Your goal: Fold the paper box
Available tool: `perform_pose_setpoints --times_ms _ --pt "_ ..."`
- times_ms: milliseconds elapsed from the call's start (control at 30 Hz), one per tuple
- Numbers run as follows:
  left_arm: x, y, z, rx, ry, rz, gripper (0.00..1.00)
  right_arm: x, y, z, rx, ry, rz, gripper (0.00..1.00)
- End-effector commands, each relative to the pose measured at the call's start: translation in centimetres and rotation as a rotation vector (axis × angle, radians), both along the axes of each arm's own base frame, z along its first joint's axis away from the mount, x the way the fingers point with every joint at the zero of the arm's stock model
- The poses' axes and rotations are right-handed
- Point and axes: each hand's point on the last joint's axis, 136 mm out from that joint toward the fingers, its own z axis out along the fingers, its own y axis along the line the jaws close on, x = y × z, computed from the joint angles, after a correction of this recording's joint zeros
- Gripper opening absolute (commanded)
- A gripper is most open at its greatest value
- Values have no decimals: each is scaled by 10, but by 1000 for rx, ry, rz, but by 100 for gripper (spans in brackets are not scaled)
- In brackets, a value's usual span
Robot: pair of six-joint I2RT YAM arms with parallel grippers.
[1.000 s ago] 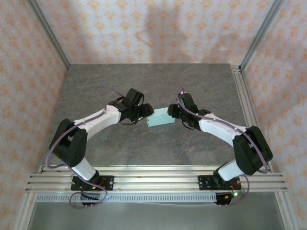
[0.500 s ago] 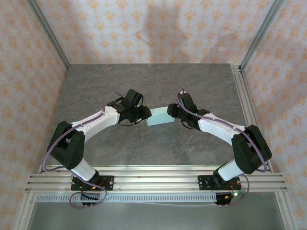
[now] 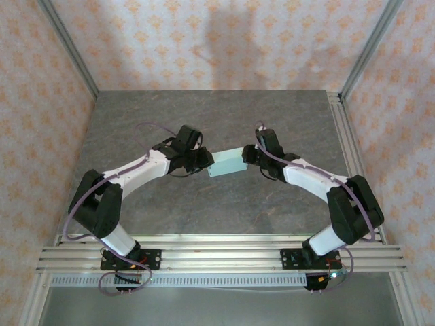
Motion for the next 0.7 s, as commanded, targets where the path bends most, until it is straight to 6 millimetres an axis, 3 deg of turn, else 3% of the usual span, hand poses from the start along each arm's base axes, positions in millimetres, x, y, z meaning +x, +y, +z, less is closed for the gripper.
perform_pose_setpoints --times_ms 0,67,300,333,400,500,667 --pt "-38 25 -67 157 207 -16 16 -32 -2 -45 -51 165 53 7" --pt "-38 24 -67 158 207 -20 15 -32 -2 -43 -49 164 52 0" --pt "-38 25 -66 158 207 -26 15 -25 3 -25 -22 130 54 0" --pt "-38 25 -66 159 206 -26 15 -23 3 -21 -22 121 55 4" --pt "-38 24 -66 157 206 -27 15 -20 4 -10 -18 90 58 24" --pt "-38 24 -67 157 206 -30 14 -14 3 8 -33 41 61 43" --pt "-38 23 -68 158 217 -32 14 -4 -9 28 -192 -32 41 61"
